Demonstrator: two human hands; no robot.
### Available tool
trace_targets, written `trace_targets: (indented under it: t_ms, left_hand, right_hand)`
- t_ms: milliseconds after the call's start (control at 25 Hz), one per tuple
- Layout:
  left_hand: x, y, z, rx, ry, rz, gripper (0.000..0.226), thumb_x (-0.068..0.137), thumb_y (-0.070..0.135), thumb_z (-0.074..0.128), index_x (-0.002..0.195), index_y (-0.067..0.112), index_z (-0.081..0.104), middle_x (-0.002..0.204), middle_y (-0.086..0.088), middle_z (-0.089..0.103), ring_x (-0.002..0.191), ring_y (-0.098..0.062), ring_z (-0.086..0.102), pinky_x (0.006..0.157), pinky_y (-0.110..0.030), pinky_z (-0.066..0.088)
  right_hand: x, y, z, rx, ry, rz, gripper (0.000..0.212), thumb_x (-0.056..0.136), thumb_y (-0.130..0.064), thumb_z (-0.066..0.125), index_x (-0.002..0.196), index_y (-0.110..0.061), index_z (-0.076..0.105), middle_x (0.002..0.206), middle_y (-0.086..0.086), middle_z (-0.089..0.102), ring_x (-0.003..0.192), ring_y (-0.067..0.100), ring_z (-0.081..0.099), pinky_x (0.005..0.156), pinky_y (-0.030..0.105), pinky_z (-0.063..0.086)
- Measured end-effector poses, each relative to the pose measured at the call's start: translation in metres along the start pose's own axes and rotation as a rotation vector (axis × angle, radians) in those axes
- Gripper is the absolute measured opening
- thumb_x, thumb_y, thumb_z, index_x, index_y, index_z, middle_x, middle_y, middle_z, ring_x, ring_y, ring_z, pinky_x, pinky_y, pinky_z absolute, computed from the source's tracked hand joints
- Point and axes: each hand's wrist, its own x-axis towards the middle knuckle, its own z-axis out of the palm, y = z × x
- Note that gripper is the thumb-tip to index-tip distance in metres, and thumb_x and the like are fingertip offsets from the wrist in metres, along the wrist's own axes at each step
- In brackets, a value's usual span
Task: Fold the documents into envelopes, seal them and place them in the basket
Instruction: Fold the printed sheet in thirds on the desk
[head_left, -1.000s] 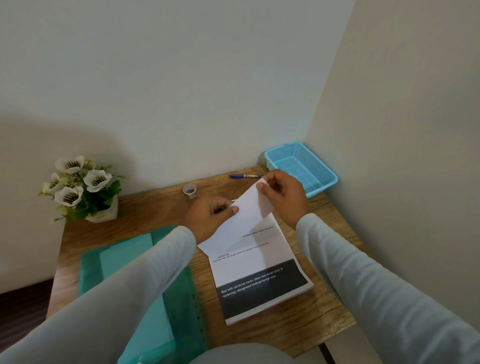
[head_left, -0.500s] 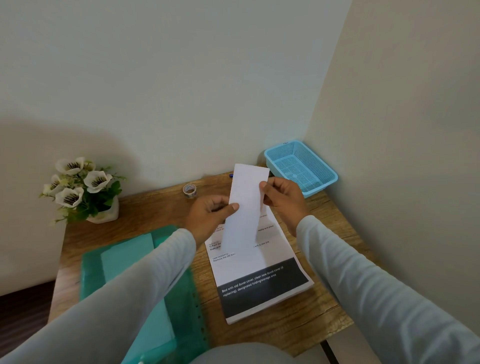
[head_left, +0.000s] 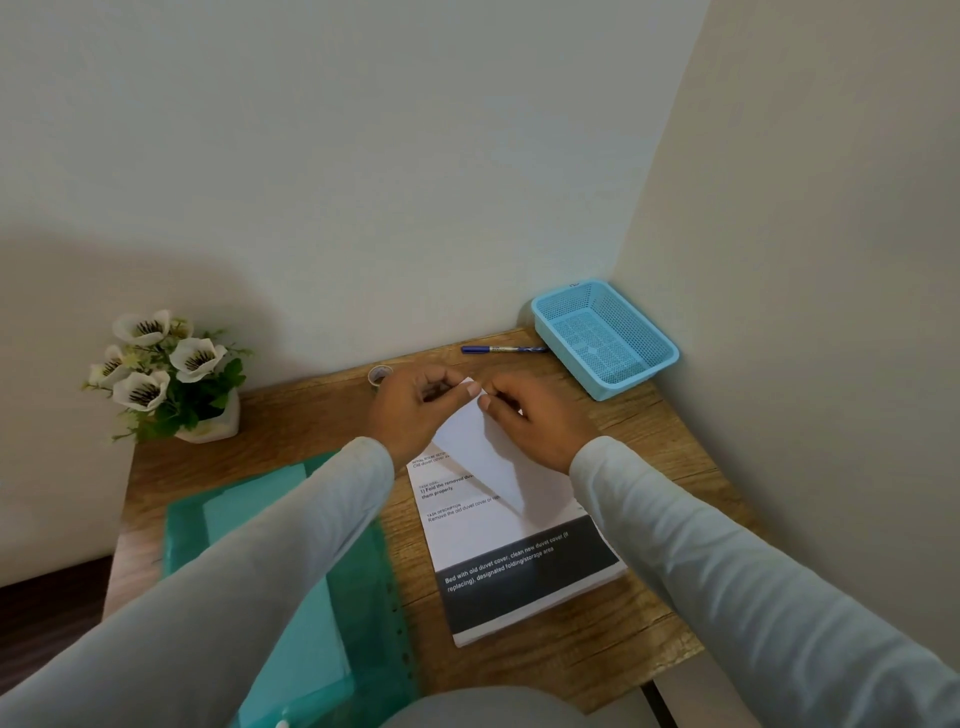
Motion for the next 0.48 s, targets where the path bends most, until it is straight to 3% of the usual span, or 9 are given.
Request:
trace_targets:
  t_ms: [160, 240, 480]
  left_hand:
    - [0.000, -0.006, -0.003, 0.056, -0.016, 0.010, 0.009, 0.091, 0.030, 0.076, 0.088, 0.023, 0.079, 0.086, 0.001, 0.077, 0.085, -0.024, 0.072, 0.079, -0.047, 0.058]
    - [0.000, -0.008, -0.005, 0.026, 0.013, -0.004, 0.009, 0.091, 0.029, 0.076, 0.087, 0.022, 0.079, 0.086, 0.000, 0.077, 0.085, -0.026, 0.072, 0.078, -0.045, 0.057]
    - [-0.003, -0.016, -0.015, -0.120, 0.162, -0.137, 0.014, 0.091, 0.027, 0.075, 0.091, 0.015, 0.079, 0.090, -0.003, 0.078, 0.084, -0.023, 0.071, 0.074, -0.036, 0.055]
  right_hand:
    - [-0.002, 0.001, 0.002, -0.017, -0.016, -0.016, 0.024, 0.102, -0.028, 0.056, 0.081, -0.017, 0.057, 0.072, -0.005, 0.056, 0.069, 0.014, 0.051, 0.065, 0.040, 0.043]
    - [-0.002, 0.002, 0.002, 0.009, -0.016, 0.013, 0.024, 0.102, -0.029, 0.056, 0.080, -0.019, 0.056, 0.072, -0.003, 0.058, 0.070, 0.017, 0.053, 0.065, 0.041, 0.043]
    - [-0.011, 0.018, -0.003, 0.023, -0.037, 0.111, 0.020, 0.102, -0.027, 0.058, 0.082, -0.025, 0.059, 0.075, -0.010, 0.059, 0.070, 0.005, 0.051, 0.065, 0.029, 0.040]
